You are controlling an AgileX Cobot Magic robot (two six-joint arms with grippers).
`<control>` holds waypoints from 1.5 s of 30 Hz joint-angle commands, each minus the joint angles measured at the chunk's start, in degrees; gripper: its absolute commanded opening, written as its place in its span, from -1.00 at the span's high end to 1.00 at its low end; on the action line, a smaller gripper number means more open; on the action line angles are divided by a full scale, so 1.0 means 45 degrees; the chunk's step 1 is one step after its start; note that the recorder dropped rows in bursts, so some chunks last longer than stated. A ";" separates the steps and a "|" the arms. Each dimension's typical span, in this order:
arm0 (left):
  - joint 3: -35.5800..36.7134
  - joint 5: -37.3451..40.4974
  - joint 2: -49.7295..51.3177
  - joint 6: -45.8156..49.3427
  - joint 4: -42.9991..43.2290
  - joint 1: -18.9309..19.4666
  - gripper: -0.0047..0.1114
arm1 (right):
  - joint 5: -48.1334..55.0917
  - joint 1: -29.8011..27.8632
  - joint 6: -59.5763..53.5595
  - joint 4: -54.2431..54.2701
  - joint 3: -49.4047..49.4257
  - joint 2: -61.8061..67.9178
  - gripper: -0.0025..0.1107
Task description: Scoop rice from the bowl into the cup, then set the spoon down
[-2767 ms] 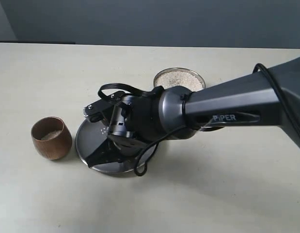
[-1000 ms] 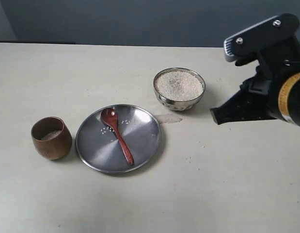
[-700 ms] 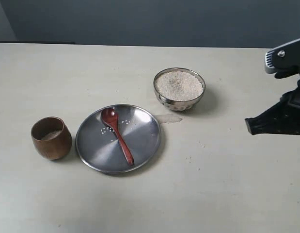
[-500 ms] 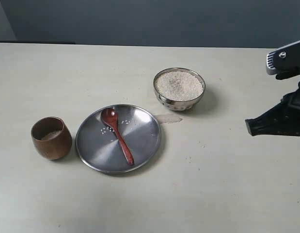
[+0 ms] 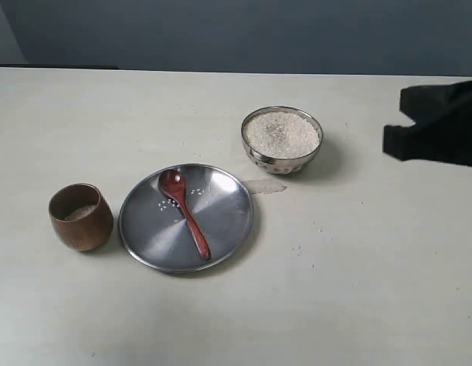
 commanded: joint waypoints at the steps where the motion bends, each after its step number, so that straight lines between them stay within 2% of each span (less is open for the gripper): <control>1: 0.0035 -0.0125 0.0014 -0.0011 0.0034 -0.0030 0.91 | -0.0198 -0.1918 -0.0005 0.0289 0.0018 -0.1368 0.96; 7: 0.0035 -0.0125 0.0014 -0.0011 0.0034 -0.0030 0.91 | 0.0319 -0.4642 -0.0029 0.0691 0.0018 -0.2580 0.96; 10: 0.0035 -0.0125 0.0014 -0.0011 0.0034 -0.0030 0.91 | 0.2165 -0.6443 -0.0103 0.1623 0.0018 -0.3131 0.96; 12: 0.0035 -0.0125 0.0014 -0.0011 0.0034 -0.0030 0.91 | 0.4011 -0.6906 -0.0103 0.1816 0.0018 -0.3269 0.96; 14: 0.0035 -0.0125 0.0014 -0.0011 0.0034 -0.0030 0.91 | 0.4853 -0.6883 -0.0854 0.1765 0.0221 -0.3269 0.96; 16: 0.0035 -0.0125 0.0014 -0.0011 0.0034 -0.0030 0.91 | 0.4573 -0.6883 -0.1246 0.1765 0.0478 -0.3269 0.96; 23: 0.0035 -0.0125 0.0014 -0.0011 0.0034 -0.0030 0.91 | 0.0922 -0.6883 -0.1295 0.1863 0.1856 -0.3269 0.96; 28: 0.0035 -0.0125 0.0014 -0.0011 0.0034 -0.0030 0.91 | 0.0040 -0.6883 -0.1509 0.2438 0.2967 -0.3269 0.96; 31: 0.0035 -0.0125 0.0014 -0.0011 0.0034 -0.0030 0.91 | -0.0121 -0.6883 -0.3407 0.4120 0.3610 -0.3269 0.96; 36: 0.0035 -0.0125 0.0014 -0.0011 0.0057 -0.0030 0.91 | -0.1773 -0.6883 -0.8835 0.8147 0.4431 -0.3269 0.96; 41: 0.0035 -0.0125 0.0014 -0.0011 0.0057 -0.0030 0.91 | -0.2312 -0.6883 -1.4183 1.2874 0.4741 -0.3269 0.96; 43: 0.0035 -0.0125 0.0014 -0.0011 0.0057 -0.0030 0.91 | -0.3071 -0.6883 -1.5179 1.3948 0.4956 -0.3269 0.96; 45: 0.0035 -0.0125 0.0014 -0.0011 0.0057 -0.0030 0.91 | -0.3531 -0.6908 -1.5157 1.4022 0.5088 -0.3368 0.96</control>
